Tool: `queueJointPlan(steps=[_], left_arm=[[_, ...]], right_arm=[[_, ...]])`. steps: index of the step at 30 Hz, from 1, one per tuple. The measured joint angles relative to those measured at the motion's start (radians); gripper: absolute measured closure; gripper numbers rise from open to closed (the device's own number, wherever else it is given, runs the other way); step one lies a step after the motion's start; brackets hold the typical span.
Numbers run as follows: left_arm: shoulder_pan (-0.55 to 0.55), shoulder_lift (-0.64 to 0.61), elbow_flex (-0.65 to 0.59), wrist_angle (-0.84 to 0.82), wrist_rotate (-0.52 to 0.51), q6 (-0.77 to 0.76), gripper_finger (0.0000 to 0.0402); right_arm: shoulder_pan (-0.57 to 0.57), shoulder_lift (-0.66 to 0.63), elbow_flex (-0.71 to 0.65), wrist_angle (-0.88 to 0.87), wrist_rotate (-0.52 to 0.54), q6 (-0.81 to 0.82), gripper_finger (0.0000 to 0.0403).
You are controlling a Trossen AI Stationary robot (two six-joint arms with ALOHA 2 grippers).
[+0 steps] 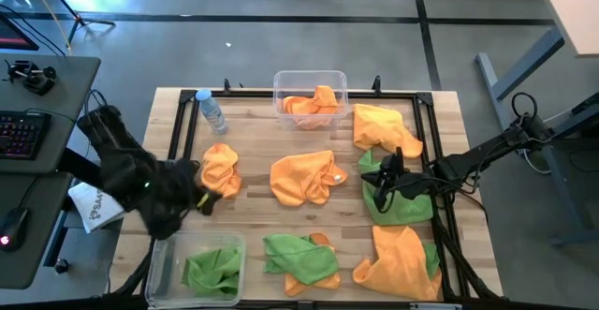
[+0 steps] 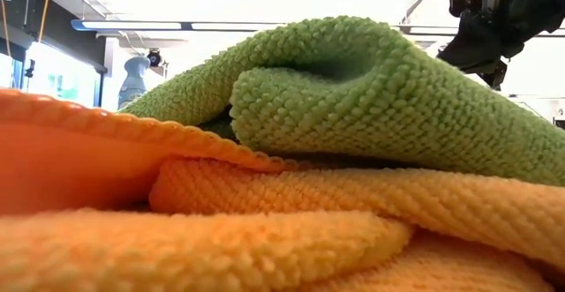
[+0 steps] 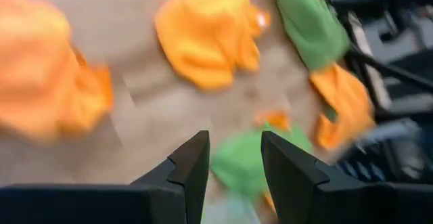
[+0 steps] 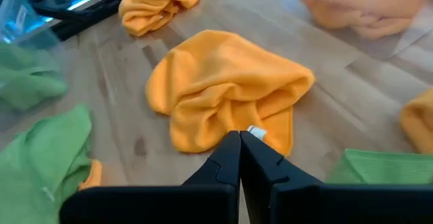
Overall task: Sort microfiber towel by color & place in baskets
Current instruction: Put the orange towel into the top transparent bin
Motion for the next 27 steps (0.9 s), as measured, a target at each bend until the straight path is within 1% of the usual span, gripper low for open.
queueJointPlan(steps=[3, 7, 10, 12, 15, 17, 20, 22, 25, 27], left_arm=[[0.104, 0.008, 0.0, 0.0, -0.016, 0.17, 0.028], [0.228, 0.046, 0.0, 0.055, -0.043, 0.335, 0.028], [0.319, 0.089, 0.0, 0.087, -0.086, 0.502, 0.028], [0.376, 0.123, 0.0, 0.119, -0.085, 0.598, 0.028], [0.455, 0.177, 0.0, 0.156, -0.055, 0.767, 0.028], [0.491, 0.21, 0.0, 0.178, -0.055, 0.888, 0.028], [0.531, 0.252, -0.001, 0.193, -0.065, 1.017, 0.0284], [0.549, 0.255, -0.018, 0.211, -0.087, 1.057, 0.0293], [0.571, 0.22, -0.093, 0.318, -0.108, 1.14, 0.0317], [0.584, 0.176, -0.168, 0.433, -0.084, 1.223, 0.0336]], right_arm=[[-0.017, 0.0, 0.0, 0.0, 0.031, -0.056, 0.0403], [-0.071, 0.0, 0.0, 0.0, 0.034, -0.129, 0.0403], [-0.121, 0.0, 0.0, 0.0, 0.033, -0.175, 0.0403], [-0.157, 0.0, 0.0, 0.001, 0.032, -0.181, 0.0403], [-0.2, -0.002, 0.0, 0.0, 0.024, -0.131, 0.0402], [-0.222, -0.003, 0.007, -0.012, -0.014, -0.128, 0.04], [-0.245, -0.003, 0.058, -0.066, -0.095, -0.176, 0.0392], [-0.253, -0.003, 0.11, -0.139, -0.113, -0.192, 0.039], [-0.261, -0.002, 0.21, -0.289, -0.084, -0.166, 0.039], [-0.267, -0.002, 0.28, -0.403, -0.041, -0.124, 0.0393]])
